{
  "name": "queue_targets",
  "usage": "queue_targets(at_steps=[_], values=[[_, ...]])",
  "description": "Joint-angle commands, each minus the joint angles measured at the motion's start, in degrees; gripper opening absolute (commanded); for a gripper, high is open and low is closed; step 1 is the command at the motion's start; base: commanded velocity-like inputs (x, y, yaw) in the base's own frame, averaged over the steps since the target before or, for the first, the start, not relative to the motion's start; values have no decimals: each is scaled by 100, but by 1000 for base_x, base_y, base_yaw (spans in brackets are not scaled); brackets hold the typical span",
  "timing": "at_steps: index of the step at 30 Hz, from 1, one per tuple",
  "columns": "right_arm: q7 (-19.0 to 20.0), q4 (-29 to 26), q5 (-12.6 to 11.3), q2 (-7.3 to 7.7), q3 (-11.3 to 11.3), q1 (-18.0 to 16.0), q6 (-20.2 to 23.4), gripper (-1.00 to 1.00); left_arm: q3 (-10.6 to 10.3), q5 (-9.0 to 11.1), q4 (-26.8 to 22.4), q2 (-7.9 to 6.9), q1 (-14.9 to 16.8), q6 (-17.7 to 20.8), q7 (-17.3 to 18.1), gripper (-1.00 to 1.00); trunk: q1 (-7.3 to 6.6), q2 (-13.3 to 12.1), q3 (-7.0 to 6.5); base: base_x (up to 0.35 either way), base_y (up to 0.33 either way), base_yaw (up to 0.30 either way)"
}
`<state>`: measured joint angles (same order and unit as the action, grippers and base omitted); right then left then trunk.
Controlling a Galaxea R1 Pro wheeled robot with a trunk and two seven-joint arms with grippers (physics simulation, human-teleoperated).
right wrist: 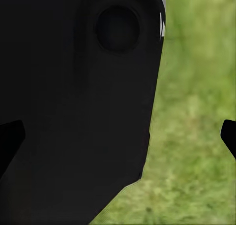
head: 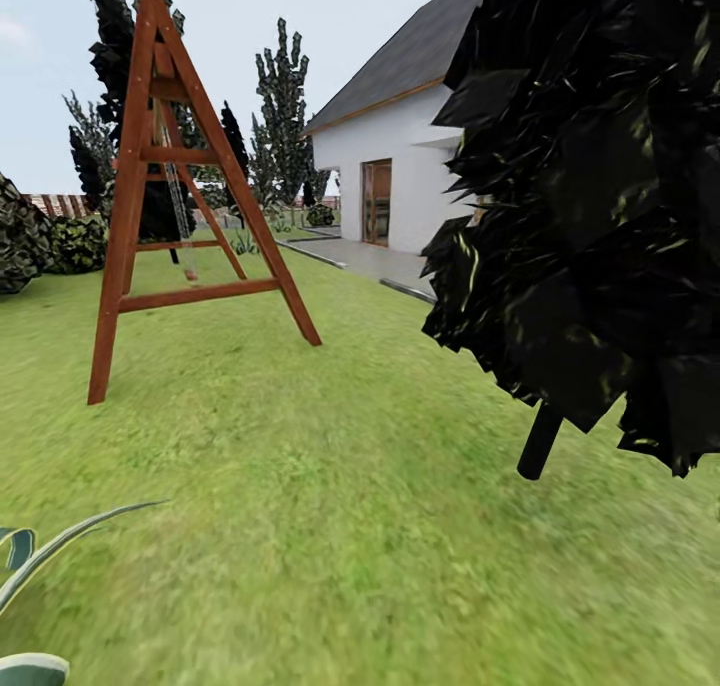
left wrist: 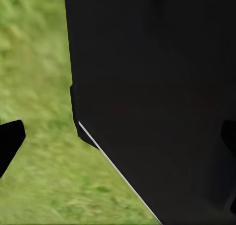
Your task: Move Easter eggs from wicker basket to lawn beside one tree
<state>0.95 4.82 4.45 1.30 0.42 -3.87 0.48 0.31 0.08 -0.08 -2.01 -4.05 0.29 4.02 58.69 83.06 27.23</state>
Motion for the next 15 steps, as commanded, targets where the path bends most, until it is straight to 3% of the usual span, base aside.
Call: queue_targets(at_steps=[1,15], values=[[10,10,47,2,2,-8,5,100,4,1,-1,-1,1,0,20,100,3,2,4,317,112,-51],[9,10,44,2,2,-7,2,100,4,1,-1,-1,1,-1,20,100,3,2,4,317,112,-5]])
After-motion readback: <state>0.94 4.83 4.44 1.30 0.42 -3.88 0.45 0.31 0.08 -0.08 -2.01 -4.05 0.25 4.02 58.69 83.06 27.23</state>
